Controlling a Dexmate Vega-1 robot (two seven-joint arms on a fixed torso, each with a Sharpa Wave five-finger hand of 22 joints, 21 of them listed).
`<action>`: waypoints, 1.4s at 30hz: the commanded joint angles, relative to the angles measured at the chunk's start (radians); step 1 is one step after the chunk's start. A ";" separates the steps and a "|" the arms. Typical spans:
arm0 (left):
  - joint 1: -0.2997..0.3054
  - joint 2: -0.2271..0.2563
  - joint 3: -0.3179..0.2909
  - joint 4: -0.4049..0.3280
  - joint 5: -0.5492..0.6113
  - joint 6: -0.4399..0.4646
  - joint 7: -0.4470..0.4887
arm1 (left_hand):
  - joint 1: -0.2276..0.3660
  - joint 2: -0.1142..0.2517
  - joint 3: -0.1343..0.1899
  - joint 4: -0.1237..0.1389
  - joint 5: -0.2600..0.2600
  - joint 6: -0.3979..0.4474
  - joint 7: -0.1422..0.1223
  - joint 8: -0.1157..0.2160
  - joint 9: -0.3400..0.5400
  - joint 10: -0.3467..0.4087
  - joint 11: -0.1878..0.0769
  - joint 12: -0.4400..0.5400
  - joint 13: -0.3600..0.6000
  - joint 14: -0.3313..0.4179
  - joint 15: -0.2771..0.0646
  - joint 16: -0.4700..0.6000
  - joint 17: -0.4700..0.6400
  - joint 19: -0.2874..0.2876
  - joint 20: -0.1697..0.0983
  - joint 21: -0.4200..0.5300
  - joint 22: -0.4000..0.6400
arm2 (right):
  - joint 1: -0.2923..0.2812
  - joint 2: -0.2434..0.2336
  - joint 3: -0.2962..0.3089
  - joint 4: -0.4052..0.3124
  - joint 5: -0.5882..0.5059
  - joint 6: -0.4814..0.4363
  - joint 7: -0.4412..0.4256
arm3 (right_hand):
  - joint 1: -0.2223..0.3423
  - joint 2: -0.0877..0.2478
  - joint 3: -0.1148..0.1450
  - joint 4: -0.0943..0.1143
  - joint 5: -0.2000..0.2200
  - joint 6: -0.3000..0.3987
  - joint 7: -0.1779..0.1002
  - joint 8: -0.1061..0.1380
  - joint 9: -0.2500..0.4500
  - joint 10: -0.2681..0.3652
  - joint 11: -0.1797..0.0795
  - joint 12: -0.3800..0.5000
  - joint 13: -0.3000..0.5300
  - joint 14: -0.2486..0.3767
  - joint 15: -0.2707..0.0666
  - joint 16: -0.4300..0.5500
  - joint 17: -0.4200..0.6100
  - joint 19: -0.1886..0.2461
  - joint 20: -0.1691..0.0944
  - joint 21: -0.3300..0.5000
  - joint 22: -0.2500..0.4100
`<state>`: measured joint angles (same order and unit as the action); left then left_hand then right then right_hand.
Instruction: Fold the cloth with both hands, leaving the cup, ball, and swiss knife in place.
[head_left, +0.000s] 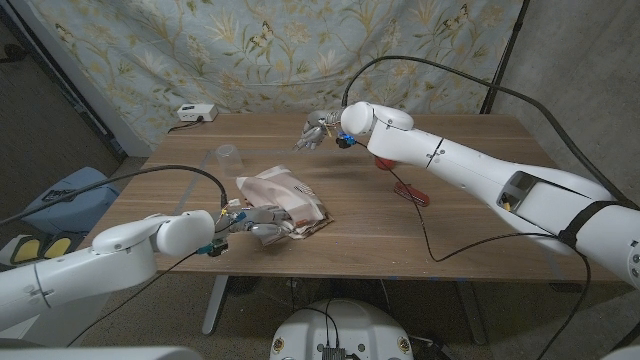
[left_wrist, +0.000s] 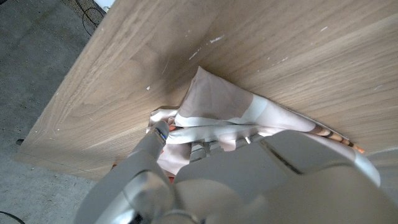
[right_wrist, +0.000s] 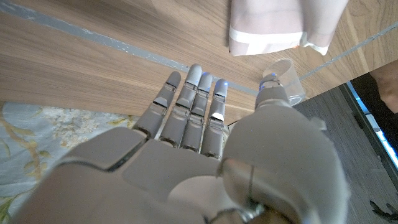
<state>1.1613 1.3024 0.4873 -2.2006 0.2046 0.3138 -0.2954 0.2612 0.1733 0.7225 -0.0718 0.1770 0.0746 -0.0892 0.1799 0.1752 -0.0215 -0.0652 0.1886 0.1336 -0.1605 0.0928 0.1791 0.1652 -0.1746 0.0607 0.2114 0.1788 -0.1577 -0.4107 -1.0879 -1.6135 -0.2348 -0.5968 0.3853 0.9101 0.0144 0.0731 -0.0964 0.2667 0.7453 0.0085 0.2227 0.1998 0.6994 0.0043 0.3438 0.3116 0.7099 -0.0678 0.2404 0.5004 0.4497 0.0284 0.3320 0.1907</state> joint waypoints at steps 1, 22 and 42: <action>-0.068 -0.047 0.042 0.031 0.027 -0.050 -0.037 | 0.013 -0.002 -0.002 0.001 0.000 0.015 0.004 0.005 0.004 0.029 0.005 0.009 0.049 0.012 0.000 0.009 0.005 -0.058 -0.001 0.004 0.002 | -0.019 -0.040 -0.014 -0.065 -0.033 -0.041 0.006 | -0.010 0.005 -0.004 0.005 0.000 0.006 -0.013 0.000 0.001 0.000 -0.015 -0.006 -0.001 0.004 -0.015 0.004 -0.001 0.009 0.002 -0.002 0.001; -0.073 -0.048 0.044 0.052 0.020 -0.077 -0.034 | 0.017 -0.001 -0.003 -0.001 0.000 0.017 0.004 0.005 0.004 0.032 0.004 0.008 0.049 0.013 -0.001 0.007 0.005 -0.056 -0.002 0.004 0.002 | -0.067 -0.110 -0.053 -0.271 -0.130 -0.144 0.040 | -0.038 0.027 -0.007 0.019 -0.014 0.018 -0.046 -0.007 -0.010 0.011 -0.058 -0.039 -0.033 -0.026 0.023 -0.010 -0.019 -0.006 0.014 -0.014 0.000; -0.071 -0.048 0.045 0.051 0.021 -0.080 -0.032 | 0.020 -0.001 -0.004 -0.002 -0.001 0.018 0.004 0.004 0.004 0.032 0.006 0.007 0.049 0.013 -0.001 0.006 0.005 -0.057 -0.001 0.002 0.002 | -0.092 -0.101 -0.115 -0.295 -0.194 -0.171 0.086 | -0.126 0.091 -0.011 0.071 -0.042 -0.002 -0.043 -0.026 -0.015 0.002 -0.059 -0.095 -0.080 -0.091 0.065 -0.034 -0.040 -0.057 0.035 -0.042 -0.001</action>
<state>1.0897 1.2545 0.5318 -2.1503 0.2262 0.2395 -0.3300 0.2728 0.1698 0.7227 -0.0717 0.1770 0.0800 -0.0841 0.1816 0.1748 -0.0143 -0.0721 0.1933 0.1344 -0.1584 0.0908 0.1791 0.1652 -0.1773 0.0587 0.2042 0.1794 -0.2393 -0.5194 -1.1731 -1.8999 -0.4014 -0.7592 0.4424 0.8008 0.0995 0.0609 -0.0369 0.2311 0.7497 -0.0323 0.1992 0.1812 0.7094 -0.0525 0.2581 0.2347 0.6308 -0.0067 0.2091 0.4597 0.4022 0.0607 0.2986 0.1908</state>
